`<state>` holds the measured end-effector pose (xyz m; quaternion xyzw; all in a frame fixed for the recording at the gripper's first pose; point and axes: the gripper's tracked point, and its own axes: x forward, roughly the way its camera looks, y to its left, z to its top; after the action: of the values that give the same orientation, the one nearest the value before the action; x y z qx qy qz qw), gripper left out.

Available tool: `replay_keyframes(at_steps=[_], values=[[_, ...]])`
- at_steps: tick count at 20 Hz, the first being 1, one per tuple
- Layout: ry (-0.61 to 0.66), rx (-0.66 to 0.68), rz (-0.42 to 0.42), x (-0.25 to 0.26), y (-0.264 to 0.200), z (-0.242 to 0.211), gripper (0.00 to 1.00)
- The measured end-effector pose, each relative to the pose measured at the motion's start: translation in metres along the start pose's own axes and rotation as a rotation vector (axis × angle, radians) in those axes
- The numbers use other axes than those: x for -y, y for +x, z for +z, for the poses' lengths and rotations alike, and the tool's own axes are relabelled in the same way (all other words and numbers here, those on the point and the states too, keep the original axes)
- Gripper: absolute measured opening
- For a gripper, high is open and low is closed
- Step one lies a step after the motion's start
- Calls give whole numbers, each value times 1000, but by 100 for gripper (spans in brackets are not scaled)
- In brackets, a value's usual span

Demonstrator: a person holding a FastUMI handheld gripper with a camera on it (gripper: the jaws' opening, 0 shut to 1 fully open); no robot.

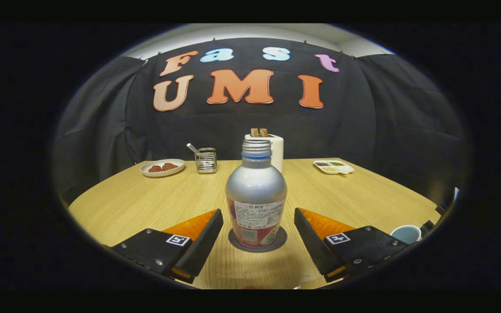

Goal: Take the bottle from table, then pour the juice into the cup, finally place the bottle on the coaster

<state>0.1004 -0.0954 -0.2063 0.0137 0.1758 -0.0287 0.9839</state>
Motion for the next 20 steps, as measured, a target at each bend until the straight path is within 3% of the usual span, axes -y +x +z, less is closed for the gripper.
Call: replay_keyframes(at_steps=[3,13,20], values=[[19,56,26,-14,-20,13,97],[70,345,103,-84,-112,116,97],[79,461,159,-149,-158,152,97]])
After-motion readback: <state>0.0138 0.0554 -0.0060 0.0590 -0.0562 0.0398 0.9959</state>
